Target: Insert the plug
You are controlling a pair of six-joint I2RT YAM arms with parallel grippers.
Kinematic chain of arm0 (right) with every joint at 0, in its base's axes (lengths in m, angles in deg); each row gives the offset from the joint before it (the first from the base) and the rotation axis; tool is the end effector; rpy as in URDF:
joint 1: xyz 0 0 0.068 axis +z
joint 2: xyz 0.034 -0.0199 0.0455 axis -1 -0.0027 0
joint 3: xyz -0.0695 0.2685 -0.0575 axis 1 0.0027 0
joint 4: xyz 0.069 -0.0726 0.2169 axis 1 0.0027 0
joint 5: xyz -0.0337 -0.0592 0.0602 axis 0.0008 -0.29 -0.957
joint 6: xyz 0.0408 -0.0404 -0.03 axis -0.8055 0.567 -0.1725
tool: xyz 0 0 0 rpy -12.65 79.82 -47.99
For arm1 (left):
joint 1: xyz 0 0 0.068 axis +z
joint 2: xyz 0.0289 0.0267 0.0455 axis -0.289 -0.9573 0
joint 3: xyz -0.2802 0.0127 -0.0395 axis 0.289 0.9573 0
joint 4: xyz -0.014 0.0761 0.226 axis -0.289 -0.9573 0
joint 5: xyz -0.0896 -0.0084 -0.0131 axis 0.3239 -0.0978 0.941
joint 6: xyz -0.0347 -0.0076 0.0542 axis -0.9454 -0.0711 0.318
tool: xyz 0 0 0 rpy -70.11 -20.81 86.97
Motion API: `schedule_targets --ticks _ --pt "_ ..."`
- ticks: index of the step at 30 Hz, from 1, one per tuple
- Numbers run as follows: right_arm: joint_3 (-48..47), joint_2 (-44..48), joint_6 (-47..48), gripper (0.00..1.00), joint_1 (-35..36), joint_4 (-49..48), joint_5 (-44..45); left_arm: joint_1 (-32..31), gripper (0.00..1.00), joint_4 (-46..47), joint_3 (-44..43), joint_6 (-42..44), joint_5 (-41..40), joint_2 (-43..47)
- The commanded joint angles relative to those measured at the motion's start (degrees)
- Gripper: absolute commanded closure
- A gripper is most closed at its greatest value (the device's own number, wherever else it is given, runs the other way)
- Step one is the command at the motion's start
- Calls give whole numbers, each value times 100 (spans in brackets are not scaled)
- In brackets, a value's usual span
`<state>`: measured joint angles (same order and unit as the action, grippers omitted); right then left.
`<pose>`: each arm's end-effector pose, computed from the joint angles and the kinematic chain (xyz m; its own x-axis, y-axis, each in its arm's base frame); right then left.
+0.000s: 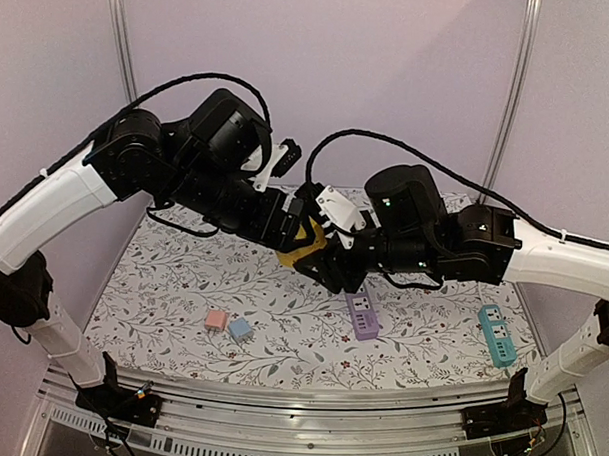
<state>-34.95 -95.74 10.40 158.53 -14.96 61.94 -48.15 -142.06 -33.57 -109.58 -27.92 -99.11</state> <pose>0.1242 0.2983 0.3688 -0.1919 -0.4425 -0.8760 -0.8715 0.4872 -0.0552 0.1329 -0.2680 0.4227 -0.7433 0.2625 -0.6153 0.5290 0.7936 -0.3005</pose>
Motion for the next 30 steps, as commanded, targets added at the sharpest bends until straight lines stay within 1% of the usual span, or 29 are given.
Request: schedule_targets --ticks 1,6,10,14,15,19,21,23,24,26,28,30 --pt "-201 -67 42 81 55 -69 78 79 14 50 -134 -33 -42 -175" --pt "-219 -107 42 81 49 -128 133 79 19 43 -83 -41 -133 -191" --pt "-219 -107 42 81 55 -212 120 79 25 101 23 -63 -227 -157" --pt "-197 -99 -14 81 65 -307 70 79 29 180 91 -83 -447 -54" --pt "-174 -66 -25 81 64 -356 53 85 29 218 125 -78 -467 -19" --pt "-106 27 -122 81 62 -548 8 96 23 318 313 -81 -464 126" --pt "-96 50 -156 81 64 -587 -18 105 24 393 431 -82 -460 209" --pt "-96 50 -191 81 62 -588 -51 105 30 529 556 -99 -471 306" --pt "-96 38 -198 81 60 -598 -64 105 34 604 617 -101 -471 364" --pt "-96 26 -224 81 74 -597 -69 113 44 730 696 -87 -461 451" --pt "-109 13 -237 81 76 -606 -72 122 57 821 760 -60 -441 524" --pt "-134 -14 -251 80 75 -599 -58 136 65 854 805 -37 -439 582"
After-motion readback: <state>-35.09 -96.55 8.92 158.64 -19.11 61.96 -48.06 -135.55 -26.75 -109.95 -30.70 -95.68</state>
